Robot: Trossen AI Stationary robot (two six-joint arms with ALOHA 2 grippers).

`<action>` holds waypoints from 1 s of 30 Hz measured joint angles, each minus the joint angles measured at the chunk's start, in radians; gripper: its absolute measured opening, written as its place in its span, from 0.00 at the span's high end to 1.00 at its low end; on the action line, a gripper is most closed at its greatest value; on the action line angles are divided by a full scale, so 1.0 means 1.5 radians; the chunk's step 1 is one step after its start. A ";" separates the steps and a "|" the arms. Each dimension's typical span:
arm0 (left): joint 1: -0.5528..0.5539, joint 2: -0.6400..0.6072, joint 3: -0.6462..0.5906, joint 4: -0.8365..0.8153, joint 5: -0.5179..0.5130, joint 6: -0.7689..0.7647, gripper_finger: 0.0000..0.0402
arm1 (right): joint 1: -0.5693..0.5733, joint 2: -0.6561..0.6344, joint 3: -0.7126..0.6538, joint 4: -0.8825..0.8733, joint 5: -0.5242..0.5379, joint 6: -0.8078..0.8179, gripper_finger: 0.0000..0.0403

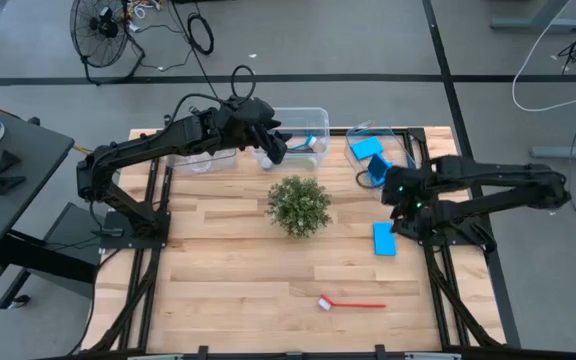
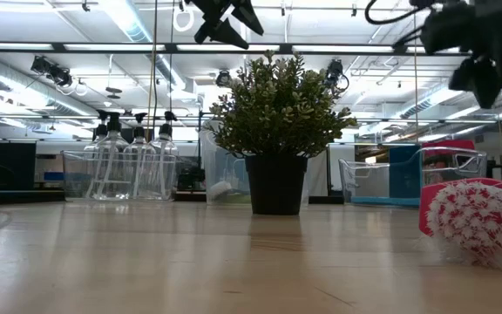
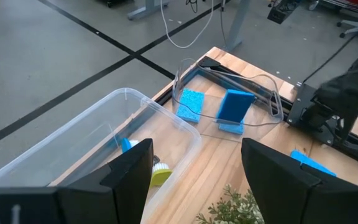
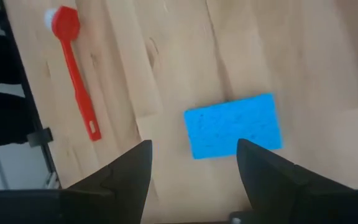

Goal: Pick & Place Kitchen Sink Supplies
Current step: Put the blue sponge into the right transparent bin

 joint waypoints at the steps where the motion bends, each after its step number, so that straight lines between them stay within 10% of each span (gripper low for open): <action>1: 0.000 0.000 0.000 0.000 0.004 0.001 0.38 | 0.011 0.000 -0.013 0.011 0.000 0.018 0.42; 16: 0.000 0.000 0.000 0.000 0.028 0.001 0.38 | 0.094 0.000 -0.184 0.099 0.040 0.516 0.42; 30: 0.000 0.000 0.000 0.000 0.028 0.001 0.38 | 0.100 0.001 -0.247 0.192 0.124 0.720 0.42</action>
